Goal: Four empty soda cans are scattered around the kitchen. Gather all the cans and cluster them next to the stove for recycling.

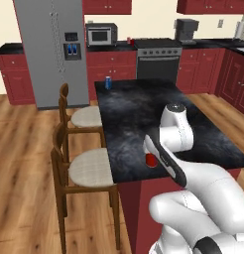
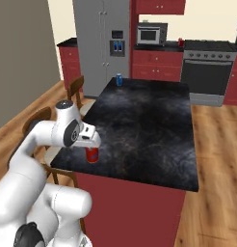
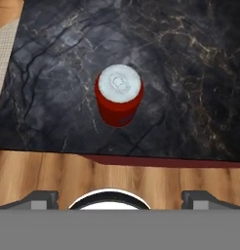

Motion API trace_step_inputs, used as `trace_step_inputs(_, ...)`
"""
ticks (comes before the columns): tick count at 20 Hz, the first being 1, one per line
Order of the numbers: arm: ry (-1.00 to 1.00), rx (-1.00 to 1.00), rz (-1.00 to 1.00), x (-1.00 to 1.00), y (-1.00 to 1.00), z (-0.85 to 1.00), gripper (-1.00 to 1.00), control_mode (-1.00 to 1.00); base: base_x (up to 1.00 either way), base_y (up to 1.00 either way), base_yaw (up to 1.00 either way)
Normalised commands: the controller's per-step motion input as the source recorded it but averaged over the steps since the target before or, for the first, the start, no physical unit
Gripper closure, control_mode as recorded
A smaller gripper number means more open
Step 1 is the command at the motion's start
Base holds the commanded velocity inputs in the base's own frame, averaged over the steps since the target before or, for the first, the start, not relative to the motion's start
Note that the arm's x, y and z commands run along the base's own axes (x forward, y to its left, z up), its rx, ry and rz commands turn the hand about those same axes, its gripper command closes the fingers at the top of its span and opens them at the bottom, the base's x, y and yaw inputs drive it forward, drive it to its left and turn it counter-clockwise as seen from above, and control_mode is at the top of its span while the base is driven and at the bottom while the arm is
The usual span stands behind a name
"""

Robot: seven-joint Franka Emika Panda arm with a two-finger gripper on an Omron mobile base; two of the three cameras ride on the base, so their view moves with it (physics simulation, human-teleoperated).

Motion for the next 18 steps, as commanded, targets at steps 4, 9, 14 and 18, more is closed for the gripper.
trace_step_inputs(4, 0.00, 0.00, 0.02, 0.21, 0.02, -0.05, -1.00, -1.00, 0.00, 0.00, 0.00)
trace_step_inputs(9, 0.00, 0.00, 0.01, 0.22, 0.03, -0.08, -1.00, -1.00, 0.00, 0.00, 0.00)
trace_step_inputs(14, 0.00, 0.00, 0.01, 0.20, 0.00, -0.10, -1.00, -1.00, 0.00, 0.00, 0.00)
trace_step_inputs(18, 0.00, 0.00, 0.01, 0.19, 0.00, -0.11, -1.00, -1.00, 0.00, 0.00, 0.00)
